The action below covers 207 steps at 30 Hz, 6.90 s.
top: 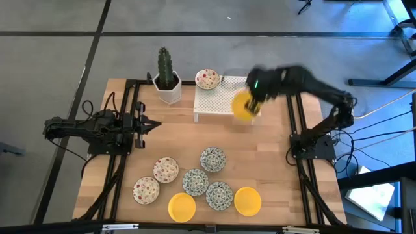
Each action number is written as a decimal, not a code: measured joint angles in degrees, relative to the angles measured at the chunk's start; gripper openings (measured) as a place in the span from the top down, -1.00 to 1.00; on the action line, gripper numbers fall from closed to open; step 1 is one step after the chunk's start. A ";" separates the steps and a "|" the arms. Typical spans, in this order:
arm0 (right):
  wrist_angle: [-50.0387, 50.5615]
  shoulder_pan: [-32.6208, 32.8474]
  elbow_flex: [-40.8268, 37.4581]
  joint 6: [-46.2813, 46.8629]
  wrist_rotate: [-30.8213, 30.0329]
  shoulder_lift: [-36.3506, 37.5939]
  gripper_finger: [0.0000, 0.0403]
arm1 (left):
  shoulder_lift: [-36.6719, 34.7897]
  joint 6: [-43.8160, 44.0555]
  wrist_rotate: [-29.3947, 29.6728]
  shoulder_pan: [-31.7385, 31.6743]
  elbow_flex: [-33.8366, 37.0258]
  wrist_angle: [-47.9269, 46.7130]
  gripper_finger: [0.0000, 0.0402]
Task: Pick & Place Mini bowls
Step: Put the top left yellow bowl on the shelf, then put the top right green patterned bowl on the shelf
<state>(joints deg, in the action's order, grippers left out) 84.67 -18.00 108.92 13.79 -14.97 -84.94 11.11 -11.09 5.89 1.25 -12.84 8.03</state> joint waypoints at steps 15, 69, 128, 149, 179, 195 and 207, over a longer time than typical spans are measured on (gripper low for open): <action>-3.47 -28.03 2.23 -9.54 19.86 -15.50 0.99 | 0.00 -0.07 -0.02 0.00 0.00 0.77 0.98; -8.44 -32.46 -3.95 -8.05 17.19 -21.89 0.71 | 0.00 4.35 -4.83 0.00 -0.01 0.73 0.98; -38.38 28.13 -7.50 -17.53 15.81 19.01 0.99 | 0.02 6.99 -3.96 -0.02 0.00 -5.78 0.98; -111.42 25.16 -84.36 -14.06 20.61 48.03 0.99 | 0.00 7.61 -3.92 0.26 0.00 -7.13 0.98; -137.57 25.16 -102.06 -17.35 20.58 44.77 0.99 | 9.94 2.39 -3.65 1.47 0.26 14.92 0.98; -140.55 25.16 -102.02 -17.32 17.01 34.59 0.99 | 22.87 9.90 0.94 2.62 -9.94 0.66 0.98; -146.57 25.18 -102.02 -17.34 18.66 34.05 0.99 | 30.20 3.08 -0.49 2.67 -7.89 0.94 0.98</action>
<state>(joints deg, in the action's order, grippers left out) -61.90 7.18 6.90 -3.55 3.68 -50.89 41.31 -8.01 5.40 3.92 -20.73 8.96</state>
